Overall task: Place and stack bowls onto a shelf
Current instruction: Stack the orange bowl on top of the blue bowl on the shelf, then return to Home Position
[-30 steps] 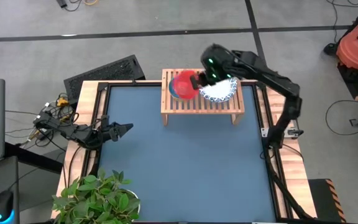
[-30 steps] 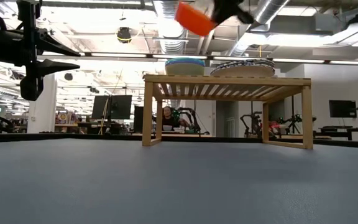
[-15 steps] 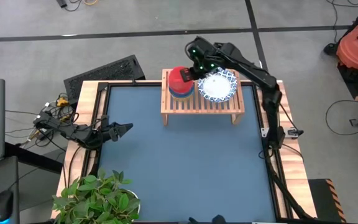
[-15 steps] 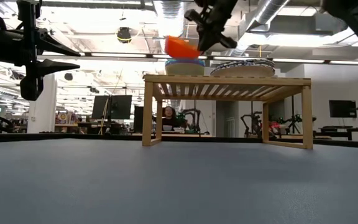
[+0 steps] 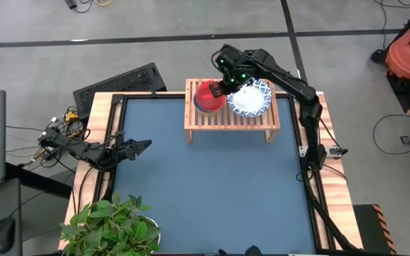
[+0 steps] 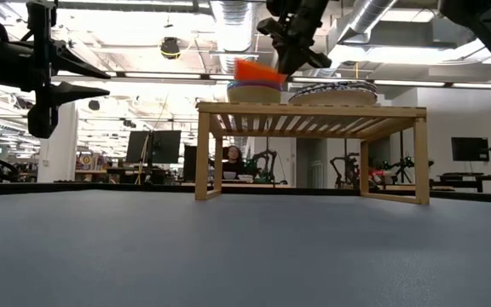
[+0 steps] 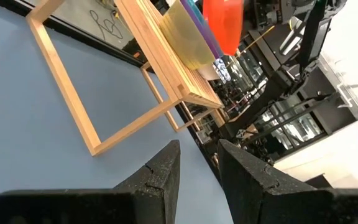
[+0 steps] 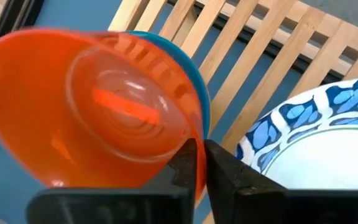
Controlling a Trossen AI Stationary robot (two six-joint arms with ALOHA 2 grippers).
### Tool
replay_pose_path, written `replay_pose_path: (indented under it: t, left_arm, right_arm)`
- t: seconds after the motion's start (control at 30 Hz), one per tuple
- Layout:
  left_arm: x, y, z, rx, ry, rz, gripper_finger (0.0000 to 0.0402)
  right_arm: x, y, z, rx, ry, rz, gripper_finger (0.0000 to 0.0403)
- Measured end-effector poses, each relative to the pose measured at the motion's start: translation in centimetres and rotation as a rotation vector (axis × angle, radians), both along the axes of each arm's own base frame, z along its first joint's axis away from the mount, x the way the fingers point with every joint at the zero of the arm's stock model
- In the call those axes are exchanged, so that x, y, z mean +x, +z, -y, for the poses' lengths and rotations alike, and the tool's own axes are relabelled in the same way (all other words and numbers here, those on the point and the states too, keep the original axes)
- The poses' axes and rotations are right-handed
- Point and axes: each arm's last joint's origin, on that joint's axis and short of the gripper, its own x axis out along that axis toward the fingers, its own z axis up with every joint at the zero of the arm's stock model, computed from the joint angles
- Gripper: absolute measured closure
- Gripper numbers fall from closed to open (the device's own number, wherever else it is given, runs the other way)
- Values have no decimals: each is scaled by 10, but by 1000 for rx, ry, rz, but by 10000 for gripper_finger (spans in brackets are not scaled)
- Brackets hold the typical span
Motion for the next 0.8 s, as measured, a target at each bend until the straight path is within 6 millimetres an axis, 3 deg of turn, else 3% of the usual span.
replay_pose_path:
  t: [0.47, 0.6, 0.8]
  left_arm:
    - [0, 0, 0, 0, 0, -1, 308]
    - [0, 0, 0, 0, -3, 0, 308]
    - [0, 0, 0, 0, 6, -1, 308]
  right_arm:
    - [-1, 6, 3, -55, 36, 39, 266]
    - [-12, 29, -5, -103, 37, 120, 260]
    - [-44, 76, -35, -233, 134, 236, 266]
